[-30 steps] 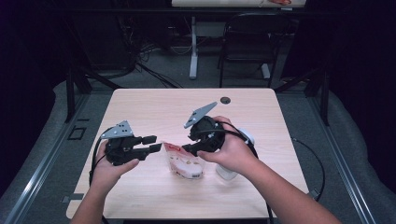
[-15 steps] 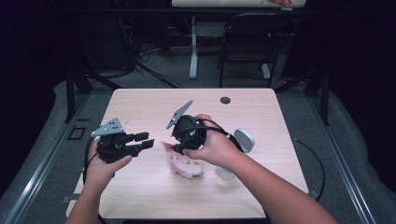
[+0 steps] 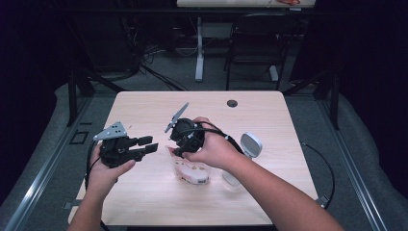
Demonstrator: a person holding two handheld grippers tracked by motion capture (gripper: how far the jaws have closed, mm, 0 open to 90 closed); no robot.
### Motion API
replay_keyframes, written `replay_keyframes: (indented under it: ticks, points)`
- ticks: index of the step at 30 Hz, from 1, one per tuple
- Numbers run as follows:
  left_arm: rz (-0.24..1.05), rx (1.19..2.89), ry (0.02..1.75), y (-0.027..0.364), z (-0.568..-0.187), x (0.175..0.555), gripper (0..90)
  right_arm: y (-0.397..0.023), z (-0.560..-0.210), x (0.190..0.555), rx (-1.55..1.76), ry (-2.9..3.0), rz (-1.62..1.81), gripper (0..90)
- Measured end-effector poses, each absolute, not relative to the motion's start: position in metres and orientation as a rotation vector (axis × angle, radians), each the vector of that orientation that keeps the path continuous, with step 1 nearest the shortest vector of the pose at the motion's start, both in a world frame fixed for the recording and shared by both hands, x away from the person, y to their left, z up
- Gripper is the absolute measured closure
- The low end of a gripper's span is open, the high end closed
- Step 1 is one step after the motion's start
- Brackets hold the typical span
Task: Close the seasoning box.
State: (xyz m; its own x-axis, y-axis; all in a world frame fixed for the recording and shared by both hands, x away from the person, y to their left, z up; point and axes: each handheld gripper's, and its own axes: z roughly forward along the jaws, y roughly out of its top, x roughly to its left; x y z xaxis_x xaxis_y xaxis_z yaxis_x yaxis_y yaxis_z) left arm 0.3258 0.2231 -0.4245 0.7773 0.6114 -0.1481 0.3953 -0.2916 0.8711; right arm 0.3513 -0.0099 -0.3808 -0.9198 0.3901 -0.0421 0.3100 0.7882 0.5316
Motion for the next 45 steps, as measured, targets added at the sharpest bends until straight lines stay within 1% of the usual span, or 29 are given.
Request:
replay_keyframes:
  ticks: [16, 17, 26, 29, 30, 32, 40, 45]
  points:
    - [0.254, 1.92, 0.769, 0.224, -0.426, 0.327, 60.3, -0.004, -0.395, 0.358, 0.587, 2.852, 0.761, 73.4]
    - [0.258, 1.921, 0.773, 0.224, -0.426, 0.327, 60.3, -0.003, -0.396, 0.358, 0.592, 2.856, 0.754, 74.8]
    - [0.259, 1.927, 0.769, 0.223, -0.427, 0.327, 60.3, -0.002, -0.402, 0.359, 0.595, 2.869, 0.737, 78.3]
    - [0.258, 1.926, 0.771, 0.224, -0.427, 0.327, 60.3, -0.002, -0.402, 0.359, 0.584, 2.874, 0.728, 81.9]
    - [0.258, 1.926, 0.771, 0.224, -0.427, 0.327, 60.3, -0.002, -0.402, 0.359, 0.584, 2.874, 0.728, 81.9]
    - [0.259, 1.925, 0.771, 0.223, -0.427, 0.327, 60.3, -0.002, -0.402, 0.359, 0.571, 2.873, 0.724, 85.4]
    - [0.258, 1.928, 0.771, 0.222, -0.428, 0.328, 60.2, -0.003, -0.402, 0.36, 0.522, 2.871, 0.724, 88.8]
    - [0.252, 1.939, 0.764, 0.22, -0.429, 0.328, 60.0, -0.005, -0.402, 0.359, 0.51, 2.849, 0.727, 89.4]
